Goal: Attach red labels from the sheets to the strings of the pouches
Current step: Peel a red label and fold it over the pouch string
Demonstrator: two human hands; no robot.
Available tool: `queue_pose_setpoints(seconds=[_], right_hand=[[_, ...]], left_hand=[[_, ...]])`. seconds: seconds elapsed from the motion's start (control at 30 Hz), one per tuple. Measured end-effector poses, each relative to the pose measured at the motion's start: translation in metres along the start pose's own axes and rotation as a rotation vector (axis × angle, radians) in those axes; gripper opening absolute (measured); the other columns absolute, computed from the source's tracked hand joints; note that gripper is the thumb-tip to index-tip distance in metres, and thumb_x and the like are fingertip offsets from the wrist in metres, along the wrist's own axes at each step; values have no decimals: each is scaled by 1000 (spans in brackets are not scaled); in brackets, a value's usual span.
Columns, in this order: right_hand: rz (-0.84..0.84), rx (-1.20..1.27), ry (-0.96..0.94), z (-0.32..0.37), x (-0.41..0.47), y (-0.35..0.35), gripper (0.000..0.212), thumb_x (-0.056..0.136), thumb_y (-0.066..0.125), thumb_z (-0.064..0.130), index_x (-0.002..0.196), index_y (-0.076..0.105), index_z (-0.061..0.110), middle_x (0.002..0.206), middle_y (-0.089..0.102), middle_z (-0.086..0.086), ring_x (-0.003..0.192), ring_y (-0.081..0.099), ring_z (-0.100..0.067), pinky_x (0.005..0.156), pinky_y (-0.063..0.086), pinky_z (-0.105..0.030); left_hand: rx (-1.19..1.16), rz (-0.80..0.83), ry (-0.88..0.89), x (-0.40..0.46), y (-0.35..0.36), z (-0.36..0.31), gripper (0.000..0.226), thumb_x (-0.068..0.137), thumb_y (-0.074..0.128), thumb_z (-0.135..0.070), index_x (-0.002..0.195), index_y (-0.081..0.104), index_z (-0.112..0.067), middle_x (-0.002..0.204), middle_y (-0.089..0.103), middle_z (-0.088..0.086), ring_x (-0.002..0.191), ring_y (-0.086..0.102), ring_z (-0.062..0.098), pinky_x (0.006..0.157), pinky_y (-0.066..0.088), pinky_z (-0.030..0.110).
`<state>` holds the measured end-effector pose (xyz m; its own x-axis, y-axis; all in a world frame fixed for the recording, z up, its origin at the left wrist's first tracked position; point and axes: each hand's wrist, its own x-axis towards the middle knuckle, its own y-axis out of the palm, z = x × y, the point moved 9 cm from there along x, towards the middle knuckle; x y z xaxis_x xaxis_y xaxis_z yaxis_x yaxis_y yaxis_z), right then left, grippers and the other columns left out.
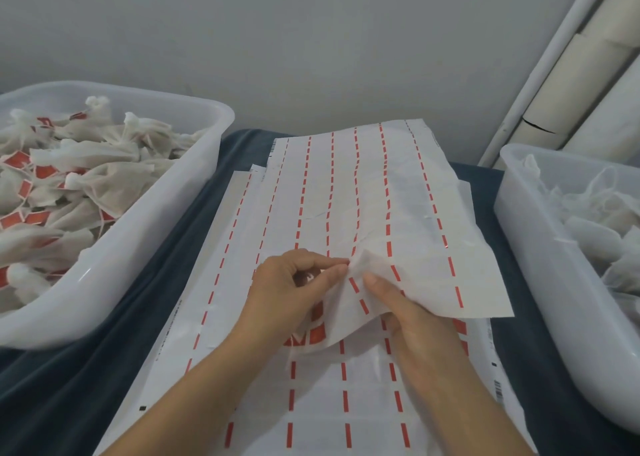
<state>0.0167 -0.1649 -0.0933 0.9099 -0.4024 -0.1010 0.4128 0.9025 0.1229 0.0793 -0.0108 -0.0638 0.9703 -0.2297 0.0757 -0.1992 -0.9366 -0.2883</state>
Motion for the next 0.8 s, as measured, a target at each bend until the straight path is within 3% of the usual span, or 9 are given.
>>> queue_pose_setpoints(seconds=[0.1,0.3,0.4,0.47,0.57,0.67,0.8], right_hand=[[7,-3,-18,3,0,0,44,53,77,48,92,59,57,95,70,16,97,66,-20,85,52,-53],[2,-29,9,2,-2,1,35,58,75,45,86,59,59,91,70,17,94,67,-18,87,52,-51],[-22,-20,31,1,-4,2,36,58,75,46,87,58,59,92,70,17,94,67,-18,86,52,-51],[-71,-9,39,2,-6,-1,37,59,73,48,89,56,60,90,69,21,90,67,-15,83,53,-48],[-134,22,77,4,-8,-10,32,63,72,49,90,56,53,85,69,23,88,65,-13,79,53,-45],[-134,90,117,7,-8,-12,22,78,71,29,82,60,48,77,68,25,85,67,-15,78,54,-44],[-87,219,178,4,-8,-6,27,82,66,12,81,66,39,85,73,13,80,70,-10,78,54,-43]], left_hand=[[97,-31,66,-3,0,-7,19,75,70,-38,68,57,-50,78,57,-25,71,55,6,57,41,0],[-9,-60,-70,2,-6,5,15,73,72,-37,61,64,-39,69,60,-25,73,58,4,50,43,4],[27,-72,-101,1,-5,7,14,76,71,-36,64,63,-36,74,58,-27,74,57,1,60,44,7],[-30,-111,-174,2,-9,14,10,78,69,-34,69,64,-34,82,59,-24,76,57,4,68,49,16],[-235,-202,-269,3,-29,19,9,74,69,-37,76,68,-29,73,62,-18,65,54,7,57,45,20],[-480,-239,-154,3,-54,5,17,66,66,-39,71,68,-22,45,46,-12,42,34,4,43,35,12],[-624,-262,27,3,-73,-17,17,72,64,-32,56,67,-29,41,40,-14,40,29,4,39,29,10]])
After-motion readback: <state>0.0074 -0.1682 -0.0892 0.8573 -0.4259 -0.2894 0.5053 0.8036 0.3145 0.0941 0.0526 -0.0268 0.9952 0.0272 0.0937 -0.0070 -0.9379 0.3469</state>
